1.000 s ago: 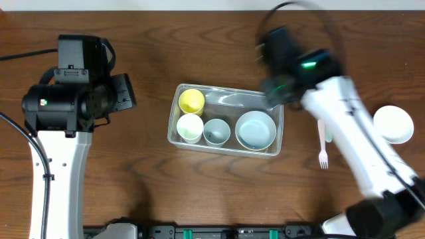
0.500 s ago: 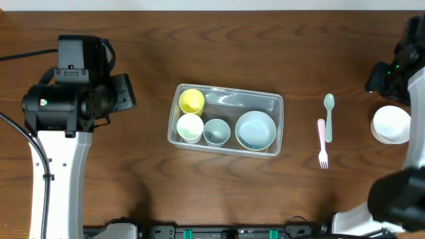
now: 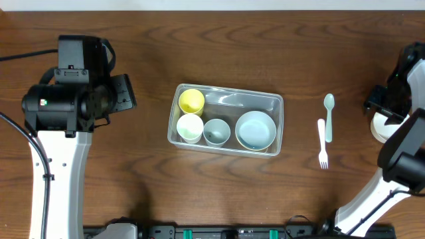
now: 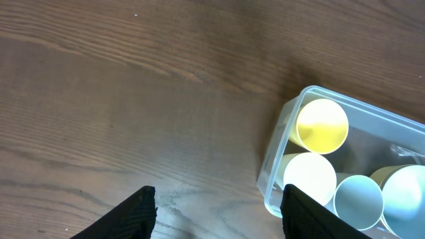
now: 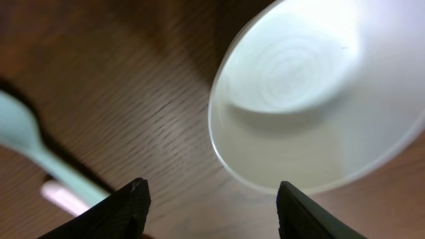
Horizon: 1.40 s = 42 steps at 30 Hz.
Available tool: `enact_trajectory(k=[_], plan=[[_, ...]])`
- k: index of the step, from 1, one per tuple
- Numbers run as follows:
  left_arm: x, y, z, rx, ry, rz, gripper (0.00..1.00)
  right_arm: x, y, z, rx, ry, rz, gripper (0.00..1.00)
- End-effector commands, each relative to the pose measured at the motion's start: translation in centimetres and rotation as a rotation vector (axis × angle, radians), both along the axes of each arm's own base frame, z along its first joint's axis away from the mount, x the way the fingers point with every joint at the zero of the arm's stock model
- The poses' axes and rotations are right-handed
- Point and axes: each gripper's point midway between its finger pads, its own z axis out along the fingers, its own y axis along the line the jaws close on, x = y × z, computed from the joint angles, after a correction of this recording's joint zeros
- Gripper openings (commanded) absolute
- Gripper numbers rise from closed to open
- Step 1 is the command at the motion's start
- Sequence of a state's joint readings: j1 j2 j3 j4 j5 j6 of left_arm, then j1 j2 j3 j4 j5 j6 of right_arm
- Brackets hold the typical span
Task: Pack container
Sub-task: 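Move the right gripper back to the white bowl and grasp it, then carry the white bowl into the container and stack it on the bowls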
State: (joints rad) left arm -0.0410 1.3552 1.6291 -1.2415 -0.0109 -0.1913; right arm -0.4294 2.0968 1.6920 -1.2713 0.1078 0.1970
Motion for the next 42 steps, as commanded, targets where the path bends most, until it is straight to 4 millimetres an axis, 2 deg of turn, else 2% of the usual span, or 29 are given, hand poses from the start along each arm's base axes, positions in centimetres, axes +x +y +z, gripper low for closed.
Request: enact_trajectory(k=[1, 3, 5, 10, 14, 18, 20, 22, 24, 28, 31, 33, 35, 37, 42], plan=[[0.1, 0.3, 0.2, 0.001, -0.002, 0.019, 0.61, -0.7, 0.2, -1.9, 0.036, 0.056, 0.004, 0.6], [0.1, 0.3, 0.2, 0.002, -0.002, 0.019, 0.61, -0.9, 0.3, -2.5, 0.047, 0.077, 0.004, 0.51], [0.1, 0.3, 0.2, 0.001, -0.002, 0.019, 0.61, -1.1, 0.5, -3.0, 0.057, 0.092, 0.003, 0.33], [0.0, 0.3, 0.1, 0.001, 0.002, 0.019, 0.61, -1.2, 0.5, -3.0, 0.059, 0.097, 0.003, 0.01], [0.0, 0.3, 0.1, 0.001, 0.001, 0.019, 0.61, -1.2, 0.7, -3.0, 0.07, 0.095, 0.002, 0.01], [0.0, 0.3, 0.1, 0.002, 0.002, 0.019, 0.61, -0.4, 2.1, -2.3, 0.14, 0.044, 0.027, 0.01], [0.0, 0.3, 0.1, 0.002, 0.002, 0.019, 0.61, 0.3, 2.9, -1.0, 0.159, -0.008, 0.058, 0.01], [0.0, 0.3, 0.1, 0.002, 0.001, 0.019, 0.61, 1.3, 3.7, 1.2, 0.159, -0.084, 0.092, 0.01], [0.0, 0.3, 0.1, 0.002, 0.002, 0.019, 0.61, 2.7, 4.9, 4.4, 0.165, -0.193, 0.15, 0.01], [0.0, 0.3, 0.1, 0.002, 0.002, 0.02, 0.61, 4.8, 9.4, 12.2, 0.174, -0.452, 0.347, 0.01], [0.0, 0.3, 0.1, 0.002, 0.001, 0.02, 0.61, 4.8, 14.1, 17.0, 0.148, -0.586, 0.534, 0.01], [0.0, 0.3, 0.1, 0.001, 0.002, 0.019, 0.61, 4.2, 17.6, 19.2, 0.142, -0.637, 0.668, 0.01], [0.0, 0.3, 0.1, 0.001, 0.002, 0.019, 0.61, 3.3, 21.5, 20.5, 0.143, -0.663, 0.808, 0.01], [0.0, 0.3, 0.1, 0.001, 0.002, 0.019, 0.62, 2.6, 24.2, 20.6, 0.141, -0.652, 0.891, 0.01], [0.0, 0.3, 0.1, 0.002, 0.002, 0.019, 0.61, -0.2, 31.5, 18.6, 0.202, -0.561, 1.091, 0.01]])
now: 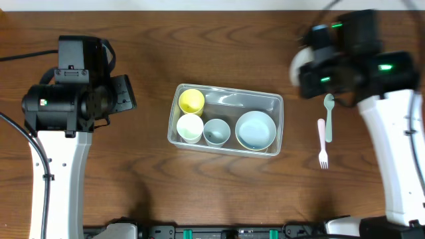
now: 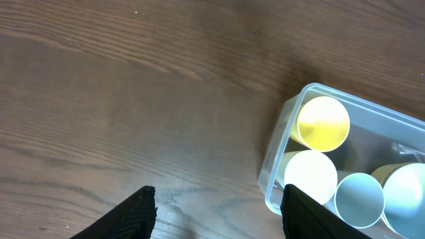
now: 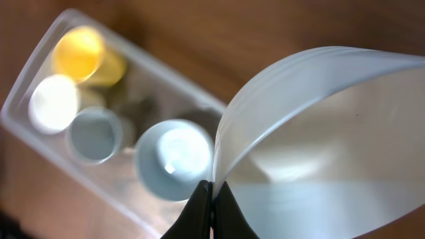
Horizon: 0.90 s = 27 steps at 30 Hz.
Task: Pack container
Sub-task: 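Carry the white bowl into the container and stack it on the bowls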
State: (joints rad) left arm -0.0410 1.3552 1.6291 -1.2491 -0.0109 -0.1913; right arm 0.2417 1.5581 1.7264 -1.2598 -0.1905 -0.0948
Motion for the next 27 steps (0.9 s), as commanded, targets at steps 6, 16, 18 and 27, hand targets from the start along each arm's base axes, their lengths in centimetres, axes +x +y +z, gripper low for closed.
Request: enact_trajectory(k=[6, 16, 18, 27], plan=[[0.0, 0.3, 0.1, 0.002, 0.001, 0.019, 0.61, -3.8, 7.7, -6.3, -0.112, 0.166, 0.206, 0.01], [0.0, 0.3, 0.1, 0.002, 0.002, 0.019, 0.61, -6.9, 10.7, -12.4, -0.201, 0.329, 0.316, 0.01], [0.0, 0.3, 0.1, 0.002, 0.002, 0.019, 0.61, -7.0, 10.8, -12.4, -0.202, 0.331, 0.319, 0.02], [0.0, 0.3, 0.1, 0.002, 0.002, 0.019, 0.61, -6.9, 10.1, -12.5, -0.235, 0.327, 0.315, 0.22]])
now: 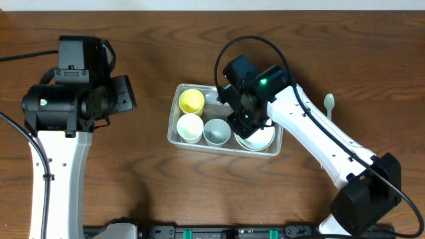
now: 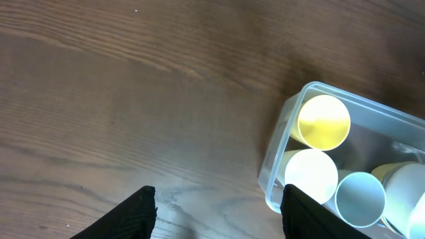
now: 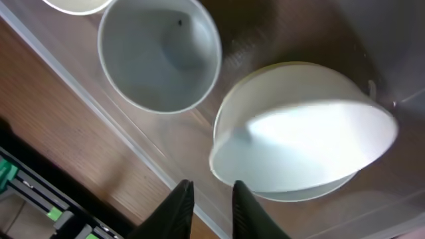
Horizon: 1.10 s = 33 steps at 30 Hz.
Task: Pack container
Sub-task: 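Carry the white bowl into the container and stack it on the bowls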
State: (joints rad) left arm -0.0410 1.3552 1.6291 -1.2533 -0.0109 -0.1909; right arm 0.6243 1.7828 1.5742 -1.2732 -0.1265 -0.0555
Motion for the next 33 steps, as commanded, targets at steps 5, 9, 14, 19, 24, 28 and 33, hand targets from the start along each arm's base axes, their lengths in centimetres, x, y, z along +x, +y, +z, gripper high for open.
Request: enact_trajectory(k=[5, 9, 14, 19, 24, 28, 33], plan=[[0.0, 0.3, 0.1, 0.002, 0.002, 0.02, 0.61, 0.6, -0.6, 0.1, -0.019, -0.022, -0.02, 0.19], [0.0, 0.3, 0.1, 0.002, 0.005, 0.02, 0.61, 1.8, -1.8, 0.1, -0.064, -0.063, -0.103, 0.18], [0.0, 0.3, 0.1, 0.002, 0.004, 0.02, 0.61, 1.8, -2.2, 0.1, -0.071, -0.057, -0.1, 0.19], [0.0, 0.3, 0.1, 0.002, 0.004, 0.02, 0.61, 1.9, -2.2, 0.1, -0.07, -0.058, -0.102, 0.2], [0.0, 0.3, 0.1, 0.002, 0.005, 0.02, 0.61, 1.4, -1.2, 0.1, -0.03, -0.037, -0.088, 0.28], [0.0, 0.3, 0.1, 0.002, 0.005, 0.02, 0.61, 0.9, 0.1, 0.1, 0.001, -0.026, -0.101, 0.29], [0.0, 0.3, 0.1, 0.002, 0.005, 0.02, 0.61, 1.4, 0.7, -0.3, 0.023, -0.041, -0.157, 0.28]])
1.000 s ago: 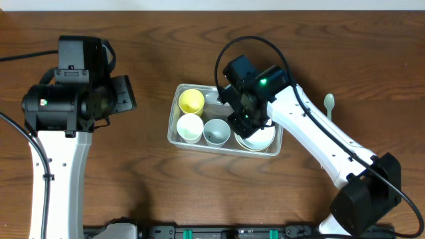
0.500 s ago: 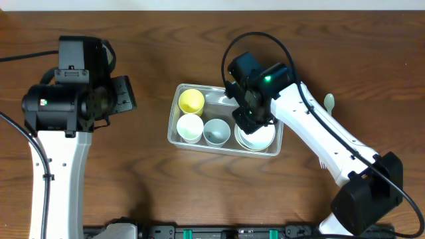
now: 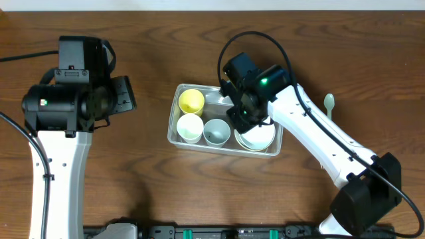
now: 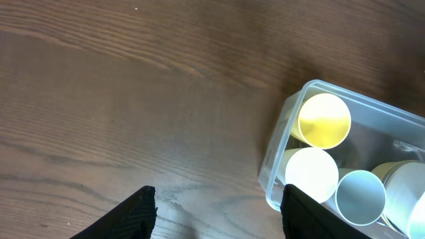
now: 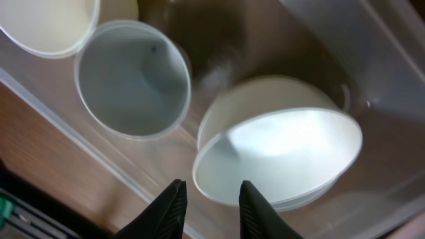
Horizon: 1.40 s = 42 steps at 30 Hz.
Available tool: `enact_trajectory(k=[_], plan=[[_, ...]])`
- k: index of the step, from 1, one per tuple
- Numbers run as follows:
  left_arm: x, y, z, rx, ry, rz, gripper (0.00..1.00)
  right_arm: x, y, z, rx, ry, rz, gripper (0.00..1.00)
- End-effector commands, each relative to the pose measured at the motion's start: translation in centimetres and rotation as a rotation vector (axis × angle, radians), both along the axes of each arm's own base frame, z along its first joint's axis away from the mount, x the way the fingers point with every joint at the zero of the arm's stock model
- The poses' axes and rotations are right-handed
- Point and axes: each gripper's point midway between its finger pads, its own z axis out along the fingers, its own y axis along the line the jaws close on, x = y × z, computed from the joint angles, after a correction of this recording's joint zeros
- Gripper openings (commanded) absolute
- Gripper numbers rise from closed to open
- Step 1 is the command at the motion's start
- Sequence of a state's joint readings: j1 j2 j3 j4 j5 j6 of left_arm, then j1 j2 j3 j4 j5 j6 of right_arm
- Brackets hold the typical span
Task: Pack container
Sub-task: 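Carry the white bowl into the container and stack it on the bowls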
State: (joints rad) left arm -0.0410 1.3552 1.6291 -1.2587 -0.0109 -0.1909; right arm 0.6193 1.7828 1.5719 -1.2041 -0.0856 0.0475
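Note:
A clear plastic container (image 3: pixel 229 90) in mid-table holds a yellow cup (image 3: pixel 191 101), a white cup (image 3: pixel 190 127), a pale blue cup (image 3: pixel 216 132) and a white bowl (image 3: pixel 259 138) nested in another bowl at its right end. My right gripper (image 3: pixel 240 118) hovers over the bowls. In the right wrist view it (image 5: pixel 212 189) is open, its fingers either side of the white bowl's (image 5: pixel 285 153) near rim without pinching it. Well left of the container, my left gripper (image 4: pixel 216 199) is open and empty over bare wood.
A pale green spoon (image 3: pixel 329 101) lies on the table right of the container. My right arm reaches diagonally from the lower right corner across that area. The container's walls (image 5: pixel 372 40) stand close around the right gripper.
The right gripper's fingers stand a little wider apart, and the white bowl sits settled in the bowl beneath it. The left arm has not moved.
My right gripper was open over a white bowl at the table's right edge. Then it was shut on the bowl's rim, holding it in the air near the container. Then the bowl was down inside the container on the blue bowl, and now it lies free there.

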Motion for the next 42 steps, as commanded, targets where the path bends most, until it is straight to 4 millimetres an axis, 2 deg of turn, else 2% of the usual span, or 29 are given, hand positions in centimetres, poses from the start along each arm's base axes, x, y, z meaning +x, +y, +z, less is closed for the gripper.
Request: enact_trajectory(k=[1, 22, 31, 37, 42], plan=[[0.1, 0.3, 0.1, 0.002, 0.0, 0.02, 0.61, -0.4, 0.5, -0.5, 0.018, 0.021, -0.054, 0.28], [0.1, 0.3, 0.2, 0.002, -0.001, 0.019, 0.61, -1.2, -0.1, -4.6, 0.008, 0.066, -0.196, 0.25], [0.0, 0.3, 0.1, 0.002, 0.003, 0.02, 0.61, -1.3, -0.1, -4.6, 0.007, 0.07, -0.206, 0.06], [0.0, 0.3, 0.1, 0.002, 0.003, 0.02, 0.61, -1.5, -0.2, -4.8, 0.003, 0.075, -0.211, 0.01], [0.0, 0.3, 0.1, 0.002, 0.003, 0.02, 0.61, -1.6, -0.3, -4.9, 0.0, 0.079, -0.212, 0.01]])
